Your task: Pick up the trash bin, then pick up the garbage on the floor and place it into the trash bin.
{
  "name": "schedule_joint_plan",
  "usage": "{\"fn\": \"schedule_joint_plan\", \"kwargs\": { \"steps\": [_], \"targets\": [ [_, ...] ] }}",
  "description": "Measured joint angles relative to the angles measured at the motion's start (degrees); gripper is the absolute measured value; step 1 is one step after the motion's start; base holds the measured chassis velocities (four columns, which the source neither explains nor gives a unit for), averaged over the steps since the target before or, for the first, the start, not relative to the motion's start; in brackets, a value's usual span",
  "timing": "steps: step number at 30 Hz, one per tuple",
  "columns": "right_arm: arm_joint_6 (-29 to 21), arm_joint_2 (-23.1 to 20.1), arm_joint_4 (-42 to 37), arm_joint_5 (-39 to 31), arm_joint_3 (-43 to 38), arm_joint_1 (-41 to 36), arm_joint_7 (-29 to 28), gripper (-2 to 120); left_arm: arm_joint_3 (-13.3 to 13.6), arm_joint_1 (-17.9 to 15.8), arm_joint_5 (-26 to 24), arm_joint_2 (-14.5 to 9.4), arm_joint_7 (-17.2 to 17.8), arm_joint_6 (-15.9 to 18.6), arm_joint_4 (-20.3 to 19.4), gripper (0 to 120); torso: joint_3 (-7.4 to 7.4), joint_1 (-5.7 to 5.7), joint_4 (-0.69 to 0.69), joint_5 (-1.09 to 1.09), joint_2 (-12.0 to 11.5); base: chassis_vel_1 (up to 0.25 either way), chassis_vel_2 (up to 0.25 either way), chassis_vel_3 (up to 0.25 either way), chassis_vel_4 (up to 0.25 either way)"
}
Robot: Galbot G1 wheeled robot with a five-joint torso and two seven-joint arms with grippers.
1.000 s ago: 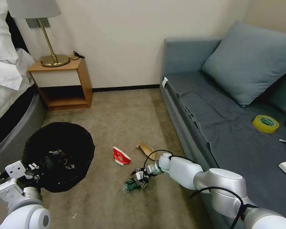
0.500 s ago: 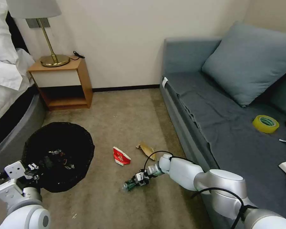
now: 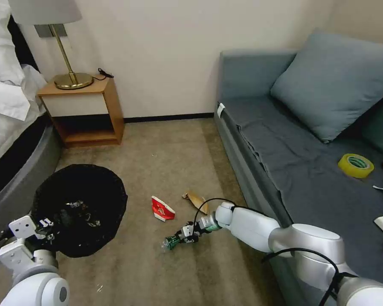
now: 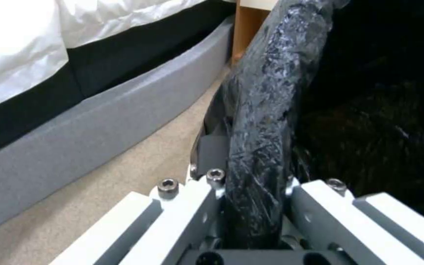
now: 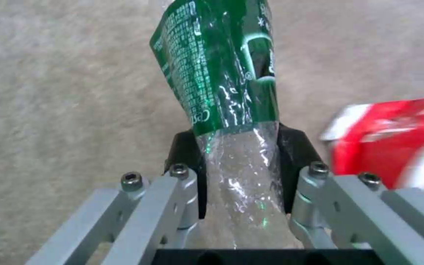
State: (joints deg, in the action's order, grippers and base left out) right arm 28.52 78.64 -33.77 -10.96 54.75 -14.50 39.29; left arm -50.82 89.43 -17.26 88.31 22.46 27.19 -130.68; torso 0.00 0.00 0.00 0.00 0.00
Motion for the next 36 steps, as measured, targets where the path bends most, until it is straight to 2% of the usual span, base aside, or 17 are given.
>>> {"fn": "schedule_joint_plan", "kwargs": {
  "steps": [11, 15, 16, 19, 21, 22, 25, 26, 29, 36],
  "targets": [
    [1.1, -6.8, -9.5, -2.2, -8.0, -0.4, -0.7, 23, 0.7, -0.4, 0.1, -0.5, 0.1, 0.9, 0.6, 2, 0.0, 0.0, 0.0, 0.0, 0.0, 0.0, 0.0, 0.0, 0.0],
    [0.2, -11.3, -15.9, -3.4, -10.0, -1.6, -2.6, 23, 0.9, -0.3, 0.1, -0.6, 0.1, 0.9, 1.1, 2, 0.0, 0.0, 0.01, 0.01, 0.0, 0.0, 0.0, 0.0, 0.0],
    [0.2, -11.3, -15.9, -3.4, -10.0, -1.6, -2.6, 23, 0.9, -0.3, 0.1, -0.6, 0.1, 0.9, 1.1, 2, 0.0, 0.0, 0.01, 0.01, 0.0, 0.0, 0.0, 0.0, 0.0],
    [-0.3, -16.2, -20.5, -4.2, -11.3, -2.4, -3.4, 23, 1.1, -0.3, 0.3, -0.6, 0.1, 0.9, 1.1, 2, 0.0, 0.0, 0.0, 0.01, 0.0, 0.0, 0.0, 0.0, 0.0],
    [-1.3, -19.7, -24.5, -5.9, -12.2, -3.0, -4.3, 23, 1.4, -0.3, 0.5, -0.7, 0.2, 1.0, 1.1, 2, 0.0, 0.0, -0.01, 0.01, 0.0, 0.0, 0.0, 0.0, 0.0],
    [-1.3, -19.7, -24.5, -5.9, -12.2, -3.0, -4.3, 23, 1.4, -0.3, 0.5, -0.7, 0.2, 1.0, 1.1, 2, 0.0, 0.0, -0.01, 0.01, 0.0, 0.0, 0.0, 0.0, 0.0],
    [-3.0, -24.0, -31.6, -8.6, -15.0, -4.8, -6.5, 23, 2.2, -0.4, 1.0, -0.7, 0.1, 1.0, 1.0, 2, -0.01, 0.0, -0.01, 0.01, 0.0, 0.0, 0.0, 0.0, 0.0],
    [-3.0, -24.0, -31.6, -8.6, -15.0, -4.8, -6.5, 23, 2.2, -0.4, 1.0, -0.7, 0.1, 1.0, 1.0, 2, -0.01, 0.0, -0.01, 0.01, 0.0, 0.0, 0.0, 0.0, 0.0],
    [-4.8, -27.0, -39.1, -12.2, -18.7, -7.5, -8.9, 23, 2.7, -0.4, 1.3, -0.6, 0.2, 1.0, 1.1, 2, -0.01, 0.0, -0.01, 0.0, 0.0, 0.0, 0.0, 0.0, 0.0],
    [-8.1, -29.9, -49.2, -17.5, -23.7, -11.2, -12.2, 23, 3.2, -0.1, 1.4, -0.6, 0.2, 0.9, 1.0, 2, 0.0, 0.0, 0.0, 0.0, 0.0, 0.0, 0.0, 0.0, 0.0]
  ]
}}
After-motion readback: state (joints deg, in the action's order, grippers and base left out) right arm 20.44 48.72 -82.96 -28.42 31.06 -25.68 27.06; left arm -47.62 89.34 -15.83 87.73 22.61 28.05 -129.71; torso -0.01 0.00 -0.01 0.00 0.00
